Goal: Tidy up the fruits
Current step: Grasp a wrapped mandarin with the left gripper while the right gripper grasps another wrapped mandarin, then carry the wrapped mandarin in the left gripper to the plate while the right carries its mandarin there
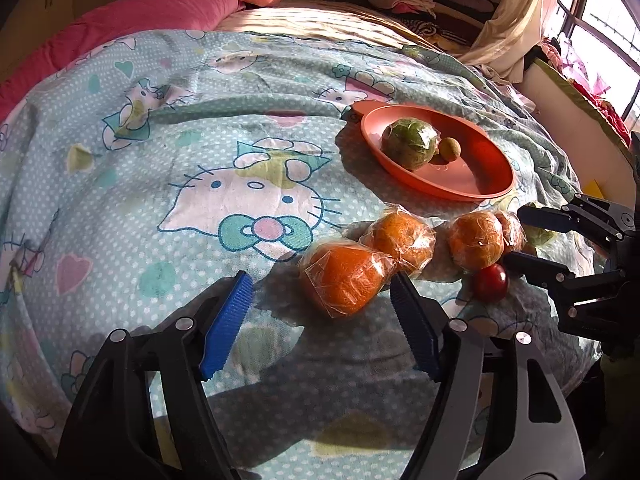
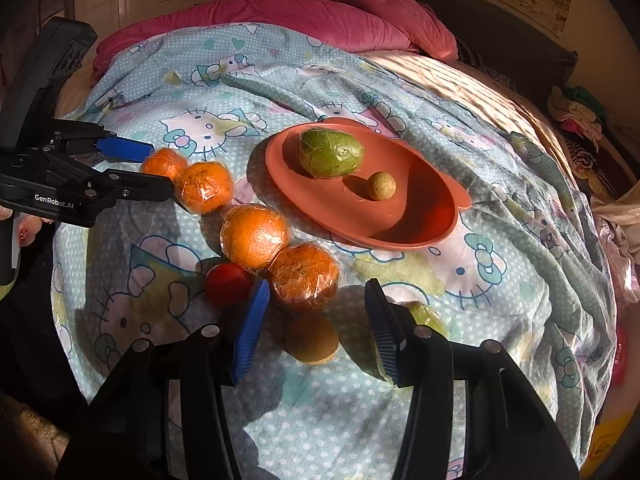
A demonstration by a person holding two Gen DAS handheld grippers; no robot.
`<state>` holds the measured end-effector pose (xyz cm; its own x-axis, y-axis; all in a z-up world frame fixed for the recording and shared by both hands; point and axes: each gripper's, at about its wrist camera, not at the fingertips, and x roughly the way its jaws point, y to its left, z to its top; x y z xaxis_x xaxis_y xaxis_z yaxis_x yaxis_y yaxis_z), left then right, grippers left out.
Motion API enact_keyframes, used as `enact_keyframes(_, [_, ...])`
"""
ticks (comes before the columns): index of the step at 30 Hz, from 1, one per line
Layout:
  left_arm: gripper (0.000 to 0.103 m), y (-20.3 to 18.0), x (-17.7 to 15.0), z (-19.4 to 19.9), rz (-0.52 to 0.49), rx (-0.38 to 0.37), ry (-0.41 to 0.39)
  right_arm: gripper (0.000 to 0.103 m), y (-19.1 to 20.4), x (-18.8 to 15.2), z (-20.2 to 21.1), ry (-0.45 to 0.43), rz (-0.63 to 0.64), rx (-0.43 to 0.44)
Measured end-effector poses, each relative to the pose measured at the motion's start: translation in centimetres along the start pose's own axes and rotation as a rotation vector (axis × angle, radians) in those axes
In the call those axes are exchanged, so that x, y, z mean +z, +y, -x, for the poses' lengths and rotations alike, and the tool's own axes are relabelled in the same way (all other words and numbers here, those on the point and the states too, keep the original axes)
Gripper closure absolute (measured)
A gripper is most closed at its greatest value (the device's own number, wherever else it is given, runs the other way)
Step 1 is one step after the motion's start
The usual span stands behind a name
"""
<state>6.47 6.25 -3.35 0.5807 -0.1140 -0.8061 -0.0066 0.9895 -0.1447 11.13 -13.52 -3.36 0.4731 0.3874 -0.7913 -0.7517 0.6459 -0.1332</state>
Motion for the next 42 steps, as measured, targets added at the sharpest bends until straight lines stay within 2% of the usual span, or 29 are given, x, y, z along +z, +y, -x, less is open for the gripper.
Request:
enact_keyframes(6, [0.048, 1.1, 0.1, 0.0, 0.028, -0.038, 0.001, 0.059, 0.2, 0.5, -0.8, 0.008, 0.024, 0.020])
enact_keyframes(12, [0.048, 0.9, 0.2, -0.4, 0.017, -0.039, 0.004, 0.059, 0.1, 0.7, -1.7, 0.017, 0.026, 0.033])
enact_keyframes(15, [0.048, 0.9, 0.4, -0.6, 0.010, -0.035, 0.004, 0.066, 0.1, 0.9, -1.9, 0.006, 0.023, 0.039])
enact_keyframes(21, [0.050, 0.8, 0.9, -1.2, 0.001, -0.029, 0.003, 0.066, -0.2, 0.9, -1.9, -0.011, -0.005, 0.056])
enact_keyframes(24, [0.058, 0.6, 0.9, -1.2, -0.001, -0.038, 0.002, 0.066, -0.3, 0.8, -1.8, -0.020, -0.022, 0.062])
enact_keyframes(26, [0.069, 0.3, 0.9, -1.2, -0.009, -0.048, 0.004, 0.066, -0.5, 0.8, -1.6, -0.025, -0.035, 0.067])
enact_keyframes(27, [0.071, 0.2, 0.8, -1.2, -0.010, -0.052, 0.005, 0.066, -0.6, 0.7, -1.5, -0.029, -0.042, 0.070])
enact_keyframes(37, [0.072, 0.6, 0.8, 0.2, 0.033, -0.079, -0.005, 0.066, -1.7, 0.5, 1.0, -0.095, -0.113, 0.099])
enact_keyframes(42, [0.072, -0.2, 1.5, 1.7, 0.023, -0.088, -0.037, 0.066, -2.5, 0.8, 2.5, -0.137, -0.136, 0.101])
